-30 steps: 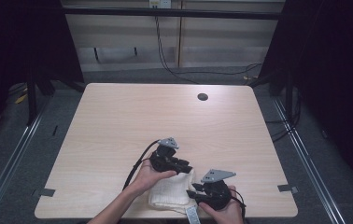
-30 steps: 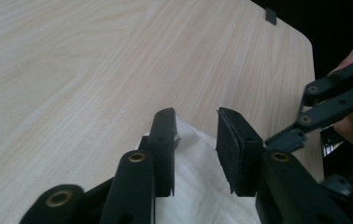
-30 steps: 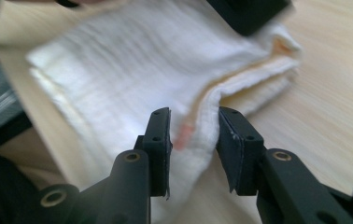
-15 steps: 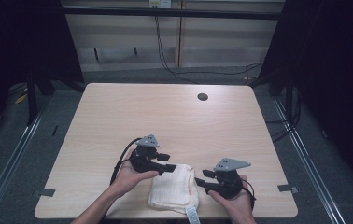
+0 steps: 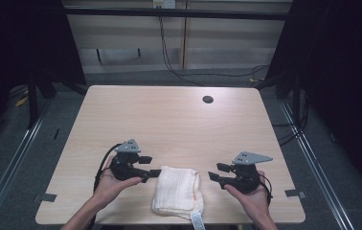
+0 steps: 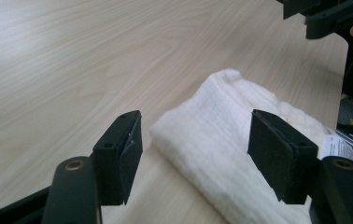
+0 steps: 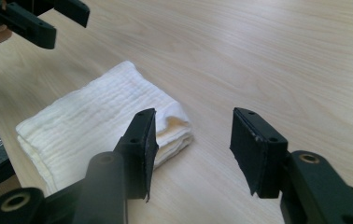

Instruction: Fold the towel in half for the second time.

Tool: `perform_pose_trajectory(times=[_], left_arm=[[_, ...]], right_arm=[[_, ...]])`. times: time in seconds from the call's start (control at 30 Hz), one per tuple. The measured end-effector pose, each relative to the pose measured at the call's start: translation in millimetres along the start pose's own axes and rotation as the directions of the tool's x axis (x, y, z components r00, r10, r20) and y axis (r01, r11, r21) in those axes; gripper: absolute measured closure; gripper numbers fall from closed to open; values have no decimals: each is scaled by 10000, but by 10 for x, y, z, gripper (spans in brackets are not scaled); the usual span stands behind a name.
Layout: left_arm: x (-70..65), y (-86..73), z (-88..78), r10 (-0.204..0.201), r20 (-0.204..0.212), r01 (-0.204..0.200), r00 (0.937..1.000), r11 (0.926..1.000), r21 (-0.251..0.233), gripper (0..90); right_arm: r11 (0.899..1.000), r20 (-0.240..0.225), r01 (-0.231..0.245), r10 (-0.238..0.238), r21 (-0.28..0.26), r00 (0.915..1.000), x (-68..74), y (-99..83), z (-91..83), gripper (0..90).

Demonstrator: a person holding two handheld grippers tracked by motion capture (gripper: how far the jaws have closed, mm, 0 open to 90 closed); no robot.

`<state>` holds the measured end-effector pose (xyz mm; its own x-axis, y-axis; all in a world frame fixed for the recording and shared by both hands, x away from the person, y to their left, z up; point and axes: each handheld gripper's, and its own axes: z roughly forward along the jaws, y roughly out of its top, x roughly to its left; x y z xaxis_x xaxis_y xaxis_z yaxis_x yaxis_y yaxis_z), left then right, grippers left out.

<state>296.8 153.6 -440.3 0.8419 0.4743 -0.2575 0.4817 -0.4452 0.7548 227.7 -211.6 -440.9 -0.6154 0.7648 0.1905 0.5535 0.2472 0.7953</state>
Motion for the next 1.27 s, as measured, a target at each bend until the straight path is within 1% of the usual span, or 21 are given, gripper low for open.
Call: perform_pose_trajectory(times=[0.1, 0.13, 0.3, 0.43, 0.53, 0.57, 0.6, 0.63, 0.67, 0.7, 0.73, 0.77, 0.8, 0.83, 0.9, 0.97, 1.03, 1.13, 1.2, 1.23, 1.27], left_arm=[[37, -117, -81, -309, -247, 307, 9992, 9995, -76, 343], [53, -177, -130, -334, -320, 335, 9989, 9994, 38, 340], [66, -275, -260, -397, -638, 409, 9972, 9990, 185, 326], [75, -422, -444, -499, -869, 511, 9950, 9986, 127, 322], [100, -517, -514, -794, -1106, 796, 9907, 9968, -32, 322], [114, -571, -544, -1024, -1138, 1017, 9882, 9947, -124, 322], [114, -571, -544, -1024, -1138, 1017, 9882, 9947, -124, 322], [110, -625, -576, -1068, -1219, 1065, 9868, 9943, -91, 321], [110, -625, -576, -1068, -1219, 1065, 9868, 9943, -91, 320], [103, -662, -599, -1076, -1266, 1076, 9861, 9942, -71, 320], [84, -712, -632, -1100, -1376, 1108, 9844, 9938, -17, 320], [49, -791, -684, -1023, -1387, 1028, 9850, 9947, -36, 314], [49, -791, -684, -1023, -1387, 1028, 9850, 9947, -36, 314], [20, -869, -735, -1133, -1416, 1142, 9834, 9935, -13, 313], [11, -905, -763, -1099, -1466, 1109, 9831, 9938, -11, 313], [10, -964, -811, -1229, -1578, 1223, 9798, 9924, -139, 312], [21, -975, -864, -1379, -1825, 1306, 9735, 9901, -511, 310], [77, -977, -916, -1748, -1906, 1576, 9660, 9822, -1018, 306], [106, -985, -923, -1886, -2008, 1685, 9613, 9792, -1133, 296], [136, -984, -917, -1987, -2211, 1739, 9548, 9766, -1265, 287], [136, -984, -917, -1987, -2211, 1739, 9548, 9766, -1265, 287]], right_arm=[[10000, 76, -68, 68, -65, 9999, -66, -30, -47, 507], [10000, 118, -72, 73, -65, 9999, -75, -44, -60, 506], [9999, 265, -165, 166, -29, 9995, -121, -115, -108, 491], [9986, 611, -505, 514, -154, 9968, -209, -213, -194, 456], [9982, 693, -594, 601, -113, 9958, -246, -256, -230, 444], [9979, 761, -635, 645, -155, 9950, -277, -297, -270, 441], [9977, 805, -649, 661, -178, 9946, -289, -309, -286, 435], [9974, 869, -661, 684, -292, 9939, -303, -321, -312, 431], [9966, 986, -655, 702, -500, 9926, -315, -338, -343, 430], [9966, 986, -655, 702, -500, 9926, -315, -338, -343, 430], [9952, 983, -719, 782, -661, 9921, -332, -355, -376, 428], [9942, 1091, -709, 796, -808, 9908, -367, -380, -442, 422], [9942, 1091, -709, 796, -808, 9908, -367, -380, -442, 422], [9915, 1136, -913, 1016, -922, 9883, -405, -394, -464, 416], [9907, 1178, -952, 1064, -968, 9873, -420, -399, -469, 413], [9897, 1351, -993, 1129, -1032, 9844, -446, -417, -470, 399], [9899, 1366, -963, 1102, -1043, 9845, -448, -429, -471, 397], [9906, 1417, -953, 1087, -982, 9839, -445, -453, -467, 392], [9912, 1387, -989, 1105, -881, 9841, -457, -470, -453, 391], [9913, 1408, -990, 1106, -867, 9838, -469, -475, -434, 379], [9913, 1408, -990, 1106, -867, 9838, -469, -475, -434, 379]])
